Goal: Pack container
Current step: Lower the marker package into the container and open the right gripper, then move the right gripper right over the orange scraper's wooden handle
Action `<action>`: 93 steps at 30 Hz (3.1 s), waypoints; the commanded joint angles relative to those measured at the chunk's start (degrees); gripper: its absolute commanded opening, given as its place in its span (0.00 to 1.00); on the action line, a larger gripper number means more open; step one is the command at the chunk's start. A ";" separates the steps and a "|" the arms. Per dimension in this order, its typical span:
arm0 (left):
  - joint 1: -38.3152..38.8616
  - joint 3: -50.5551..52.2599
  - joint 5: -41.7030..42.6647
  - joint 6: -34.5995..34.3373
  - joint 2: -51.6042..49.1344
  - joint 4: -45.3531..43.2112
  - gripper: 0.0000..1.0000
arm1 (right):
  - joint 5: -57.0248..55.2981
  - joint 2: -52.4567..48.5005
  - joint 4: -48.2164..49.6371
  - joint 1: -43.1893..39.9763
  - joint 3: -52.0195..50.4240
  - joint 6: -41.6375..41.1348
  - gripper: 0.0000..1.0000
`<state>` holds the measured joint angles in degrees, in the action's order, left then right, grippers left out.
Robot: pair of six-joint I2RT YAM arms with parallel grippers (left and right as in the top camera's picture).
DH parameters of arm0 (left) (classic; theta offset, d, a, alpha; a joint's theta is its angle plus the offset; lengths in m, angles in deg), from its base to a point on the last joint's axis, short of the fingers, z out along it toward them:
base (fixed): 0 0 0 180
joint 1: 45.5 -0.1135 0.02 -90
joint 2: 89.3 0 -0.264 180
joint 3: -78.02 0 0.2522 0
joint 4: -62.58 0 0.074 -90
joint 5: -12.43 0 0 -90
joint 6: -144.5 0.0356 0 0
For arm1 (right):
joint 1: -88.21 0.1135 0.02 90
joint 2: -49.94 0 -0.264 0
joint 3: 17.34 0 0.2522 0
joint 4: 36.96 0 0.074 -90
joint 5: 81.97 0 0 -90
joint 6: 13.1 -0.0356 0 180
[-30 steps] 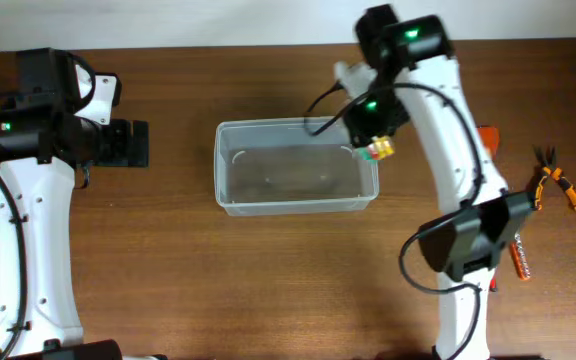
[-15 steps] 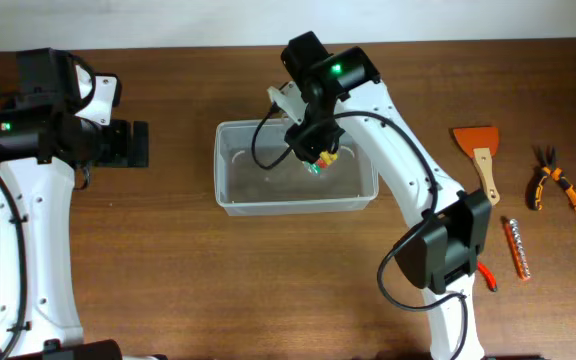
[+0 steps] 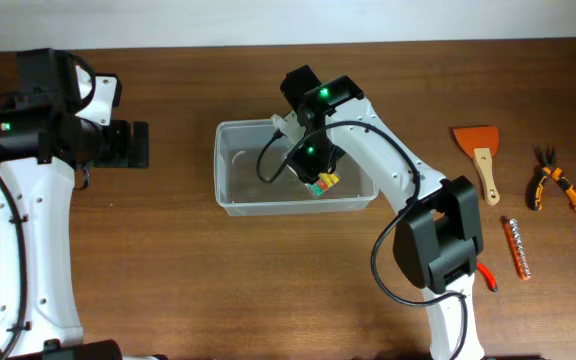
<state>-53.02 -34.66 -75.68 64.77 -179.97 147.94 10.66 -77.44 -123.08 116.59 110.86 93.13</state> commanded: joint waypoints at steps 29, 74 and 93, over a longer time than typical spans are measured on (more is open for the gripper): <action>-0.15 -0.87 -0.20 -0.31 -0.52 1.55 0.99 | 1.66 0.50 2.97 0.44 -0.11 -2.14 0.74; -0.15 -0.87 -0.20 -0.31 -0.52 -1.25 0.99 | 2.71 -3.74 -9.53 -50.18 10.86 6.47 0.99; -0.15 -0.87 -0.20 -0.31 -0.52 -1.25 0.99 | -2.54 -4.26 -0.68 -49.40 -4.61 11.02 0.99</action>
<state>-53.02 -34.66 -75.68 64.77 -179.97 146.84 10.20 -81.09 -123.32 67.00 107.49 101.02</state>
